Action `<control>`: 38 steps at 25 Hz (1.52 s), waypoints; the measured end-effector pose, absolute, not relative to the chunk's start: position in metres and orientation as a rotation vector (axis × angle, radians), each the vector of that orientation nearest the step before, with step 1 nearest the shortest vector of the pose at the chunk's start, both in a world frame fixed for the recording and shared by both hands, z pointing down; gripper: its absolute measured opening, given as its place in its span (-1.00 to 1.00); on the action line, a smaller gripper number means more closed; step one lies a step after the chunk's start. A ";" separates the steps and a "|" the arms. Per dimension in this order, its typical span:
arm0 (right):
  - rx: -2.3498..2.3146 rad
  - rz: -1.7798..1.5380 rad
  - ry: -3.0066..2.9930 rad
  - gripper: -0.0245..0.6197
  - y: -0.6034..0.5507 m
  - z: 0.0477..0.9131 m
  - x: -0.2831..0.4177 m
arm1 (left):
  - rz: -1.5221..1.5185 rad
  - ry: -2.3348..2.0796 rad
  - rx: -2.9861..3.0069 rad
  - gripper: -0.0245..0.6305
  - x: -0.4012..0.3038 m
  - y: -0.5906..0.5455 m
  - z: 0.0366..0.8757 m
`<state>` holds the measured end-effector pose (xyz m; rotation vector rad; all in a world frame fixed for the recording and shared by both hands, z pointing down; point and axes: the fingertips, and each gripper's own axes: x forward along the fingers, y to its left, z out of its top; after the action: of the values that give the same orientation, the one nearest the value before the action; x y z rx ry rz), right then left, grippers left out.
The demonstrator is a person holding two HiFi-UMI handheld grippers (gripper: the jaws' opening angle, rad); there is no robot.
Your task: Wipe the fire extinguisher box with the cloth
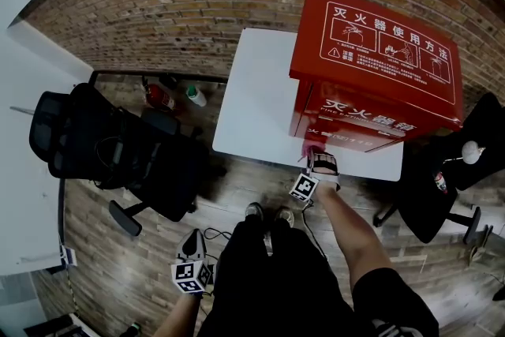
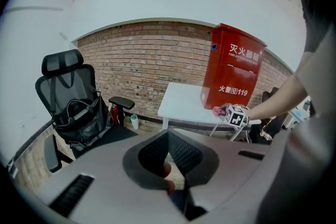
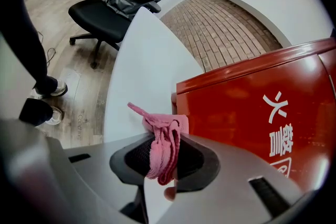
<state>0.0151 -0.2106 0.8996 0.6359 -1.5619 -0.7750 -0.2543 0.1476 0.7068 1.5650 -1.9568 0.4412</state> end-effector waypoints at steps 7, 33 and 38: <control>0.594 -0.795 -1.578 -0.61 -0.207 0.900 -0.002 | 0.439 -1.946 1.574 -0.85 -0.260 0.145 0.709; 0.734 -0.774 -1.518 -0.62 -0.215 0.832 0.005 | 0.415 -1.867 1.750 -0.85 -0.301 0.092 0.680; 0.745 -0.796 -1.496 -0.62 -0.217 0.820 0.009 | 0.405 -1.855 1.776 -0.85 -0.300 0.086 0.677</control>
<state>0.0087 -0.2173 0.8204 0.7451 -1.4958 -0.7956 -0.2997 0.0862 0.6773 1.7756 -1.8547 0.4055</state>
